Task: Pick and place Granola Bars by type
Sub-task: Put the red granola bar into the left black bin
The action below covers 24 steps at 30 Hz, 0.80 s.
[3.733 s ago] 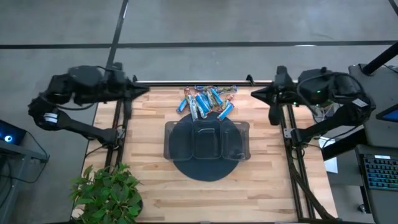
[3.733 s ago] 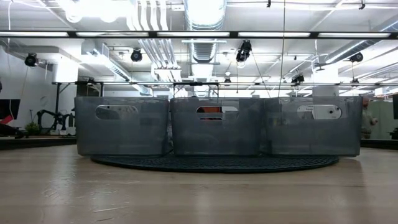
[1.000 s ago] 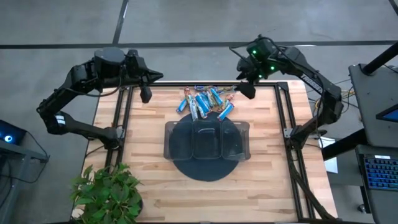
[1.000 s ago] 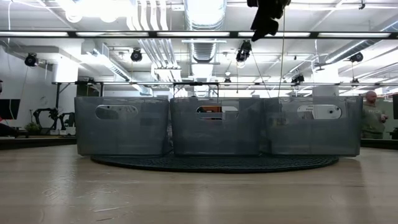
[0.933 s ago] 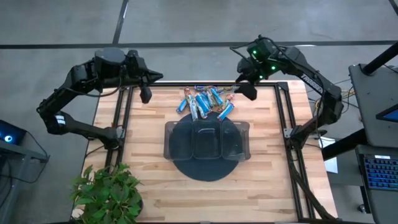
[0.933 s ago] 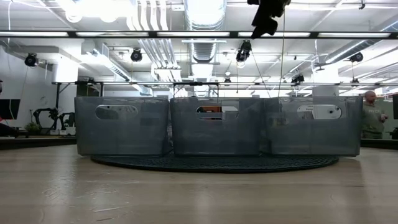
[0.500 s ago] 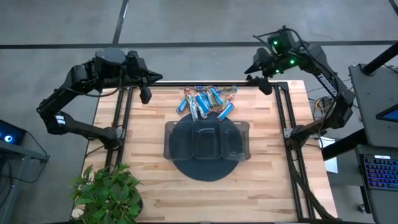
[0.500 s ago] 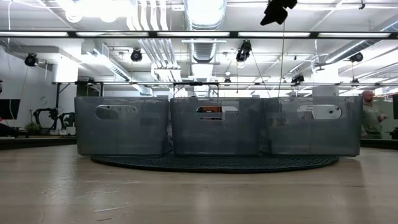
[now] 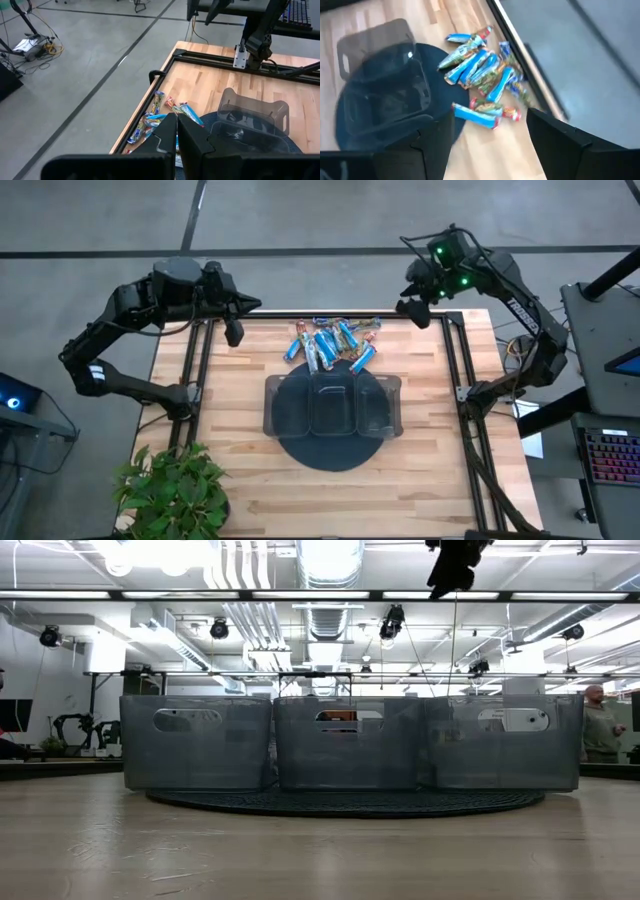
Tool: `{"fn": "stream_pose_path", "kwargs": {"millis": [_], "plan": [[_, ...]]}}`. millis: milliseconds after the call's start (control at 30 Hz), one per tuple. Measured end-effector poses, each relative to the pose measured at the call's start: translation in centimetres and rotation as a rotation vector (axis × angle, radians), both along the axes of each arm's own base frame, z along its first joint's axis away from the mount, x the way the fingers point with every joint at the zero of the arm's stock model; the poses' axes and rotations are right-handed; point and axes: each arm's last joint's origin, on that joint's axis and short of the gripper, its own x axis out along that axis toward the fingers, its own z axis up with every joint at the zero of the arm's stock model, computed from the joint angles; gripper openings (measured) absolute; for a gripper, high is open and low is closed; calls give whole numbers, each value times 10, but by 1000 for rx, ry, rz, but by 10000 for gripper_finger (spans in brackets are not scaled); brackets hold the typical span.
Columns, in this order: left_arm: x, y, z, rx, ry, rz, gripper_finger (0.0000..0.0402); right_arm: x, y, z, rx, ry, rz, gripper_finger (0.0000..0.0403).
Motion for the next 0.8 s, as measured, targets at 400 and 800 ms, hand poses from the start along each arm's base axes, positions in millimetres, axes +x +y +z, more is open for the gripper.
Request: {"fn": "stream_pose_path", "kwargs": {"millis": [400, 800], "plan": [[0, 0, 0, -19, -10, 19, 0, 4, -5, -31, 498, -30, -605, 233], [0, 0, 0, -34, -14, 25, 0, 23, -14, -77, 590, -88, -944, 231]]}}
